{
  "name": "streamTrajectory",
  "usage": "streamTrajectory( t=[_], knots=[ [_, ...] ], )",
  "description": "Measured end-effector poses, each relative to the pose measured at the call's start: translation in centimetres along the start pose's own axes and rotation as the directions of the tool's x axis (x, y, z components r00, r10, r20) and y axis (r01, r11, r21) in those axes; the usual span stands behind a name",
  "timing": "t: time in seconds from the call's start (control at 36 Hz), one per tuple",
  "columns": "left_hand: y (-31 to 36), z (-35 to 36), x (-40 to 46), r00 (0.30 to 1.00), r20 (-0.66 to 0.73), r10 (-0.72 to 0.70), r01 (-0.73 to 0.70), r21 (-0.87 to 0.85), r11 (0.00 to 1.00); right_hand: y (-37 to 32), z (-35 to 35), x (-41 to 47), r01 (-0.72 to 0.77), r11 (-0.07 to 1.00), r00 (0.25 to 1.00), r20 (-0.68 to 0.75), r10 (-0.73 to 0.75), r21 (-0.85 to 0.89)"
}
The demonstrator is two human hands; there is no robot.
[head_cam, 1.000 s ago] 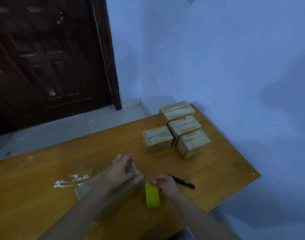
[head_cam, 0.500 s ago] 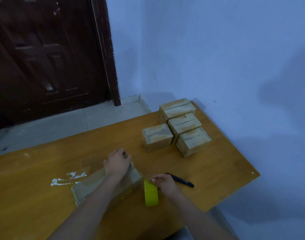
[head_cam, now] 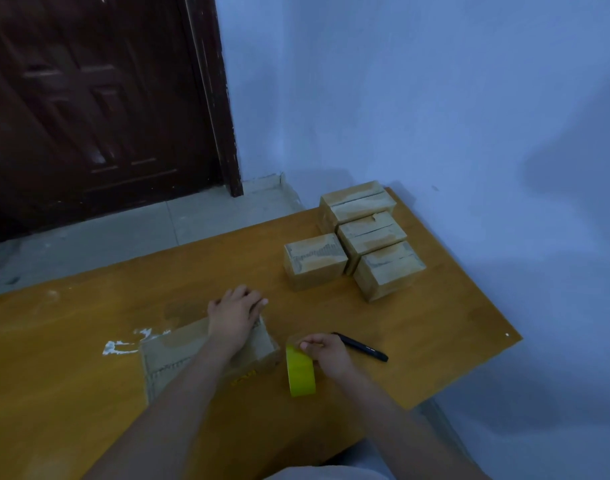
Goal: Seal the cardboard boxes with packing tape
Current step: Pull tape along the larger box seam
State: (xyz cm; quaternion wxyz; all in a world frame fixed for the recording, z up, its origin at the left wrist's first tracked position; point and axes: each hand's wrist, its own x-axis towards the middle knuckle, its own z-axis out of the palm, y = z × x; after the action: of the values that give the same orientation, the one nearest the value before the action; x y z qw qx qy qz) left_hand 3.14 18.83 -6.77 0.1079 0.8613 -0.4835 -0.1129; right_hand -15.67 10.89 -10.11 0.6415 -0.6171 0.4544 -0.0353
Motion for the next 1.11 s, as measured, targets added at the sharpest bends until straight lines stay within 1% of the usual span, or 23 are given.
streamTrajectory(
  t=[0.11,0.19,0.25,0.33,0.42,0.5,0.58,0.67,0.75,0.81,0.94,1.11],
  knots=[
    [-0.1,-0.1,-0.1,1.0,0.014,0.002,-0.002,0.001,1.0,0.0,-0.2,-0.3,-0.001,1.0,1.0,0.001,0.001,-0.005],
    [-0.1,0.0,-0.2,0.999,0.009,0.046,-0.046,0.007,0.999,-0.1,-0.4,-0.4,0.009,1.0,1.0,-0.003,-0.009,-0.004],
    [-0.3,0.1,-0.1,0.997,-0.002,0.075,-0.075,-0.025,0.997,0.0,-0.5,-0.4,0.012,1.0,1.0,0.005,-0.012,-0.001],
    [-0.3,0.0,-0.2,0.984,0.028,0.175,-0.174,-0.041,0.984,0.2,-0.5,-0.2,0.015,1.0,1.0,0.014,-0.015,0.001],
    [0.3,-0.5,-0.5,0.961,0.118,0.249,-0.254,0.023,0.967,0.2,-0.4,-0.1,0.017,1.0,1.0,0.014,-0.017,-0.009],
    [1.0,-1.0,-0.5,0.948,0.229,0.222,-0.253,0.115,0.96,0.2,-0.4,0.0,0.007,1.0,1.0,0.003,-0.007,-0.024],
    [1.2,-1.0,-0.4,0.945,0.252,0.208,-0.251,0.155,0.955,0.4,-0.4,-0.1,0.004,1.0,1.0,0.003,-0.004,-0.013],
    [0.9,-0.7,-0.4,0.949,0.223,0.223,-0.259,0.149,0.954,0.6,-0.5,-0.2,0.0,1.0,1.0,-0.001,0.0,0.026],
    [0.2,-0.1,-0.5,0.958,0.099,0.269,-0.276,0.068,0.959,0.7,-0.5,-0.2,0.003,0.999,1.0,-0.004,-0.003,0.048],
    [0.0,0.1,-0.6,0.951,0.05,0.305,-0.307,0.045,0.951,0.7,-0.5,-0.2,0.014,0.999,1.0,0.002,-0.014,0.049],
    [0.8,-0.2,-0.5,0.963,0.137,0.231,-0.244,0.082,0.966,0.5,-0.5,-0.2,0.035,0.998,0.999,-0.001,-0.035,0.057],
    [1.2,-0.5,-0.5,0.963,0.182,0.198,-0.219,0.099,0.971,0.7,-0.5,-0.3,0.017,0.998,1.0,-0.002,-0.017,0.061]
  ],
)
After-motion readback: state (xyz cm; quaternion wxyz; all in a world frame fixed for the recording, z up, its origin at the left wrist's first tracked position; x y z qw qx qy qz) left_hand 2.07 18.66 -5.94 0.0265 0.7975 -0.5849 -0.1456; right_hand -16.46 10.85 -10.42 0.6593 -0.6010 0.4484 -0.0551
